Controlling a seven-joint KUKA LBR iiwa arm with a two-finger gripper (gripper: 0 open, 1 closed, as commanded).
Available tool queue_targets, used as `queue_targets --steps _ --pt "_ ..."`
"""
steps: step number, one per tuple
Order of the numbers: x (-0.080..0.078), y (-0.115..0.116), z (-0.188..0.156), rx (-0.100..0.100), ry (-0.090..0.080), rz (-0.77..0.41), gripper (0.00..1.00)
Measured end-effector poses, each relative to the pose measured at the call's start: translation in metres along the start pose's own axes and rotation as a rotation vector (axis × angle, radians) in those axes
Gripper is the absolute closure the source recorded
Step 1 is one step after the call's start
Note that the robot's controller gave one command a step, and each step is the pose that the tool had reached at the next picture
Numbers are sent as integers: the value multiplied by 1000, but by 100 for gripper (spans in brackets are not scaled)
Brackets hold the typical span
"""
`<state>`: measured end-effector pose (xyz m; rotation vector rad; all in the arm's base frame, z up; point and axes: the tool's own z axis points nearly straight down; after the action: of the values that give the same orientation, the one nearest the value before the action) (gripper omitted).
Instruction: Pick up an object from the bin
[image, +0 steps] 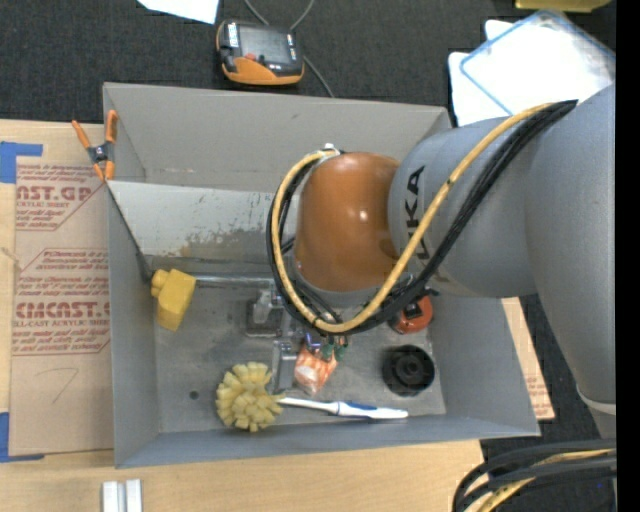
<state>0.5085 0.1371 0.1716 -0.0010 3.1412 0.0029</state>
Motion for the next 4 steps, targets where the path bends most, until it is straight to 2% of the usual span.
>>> queue_targets --steps 1,2,3,4 --pt "0 0 0 0 0 -1 0" --pt "20 -19 89 1 5 -124 0" --pt "27 -6 81 -2 -11 -158 100" --pt "27 -5 81 -2 -11 -158 100"
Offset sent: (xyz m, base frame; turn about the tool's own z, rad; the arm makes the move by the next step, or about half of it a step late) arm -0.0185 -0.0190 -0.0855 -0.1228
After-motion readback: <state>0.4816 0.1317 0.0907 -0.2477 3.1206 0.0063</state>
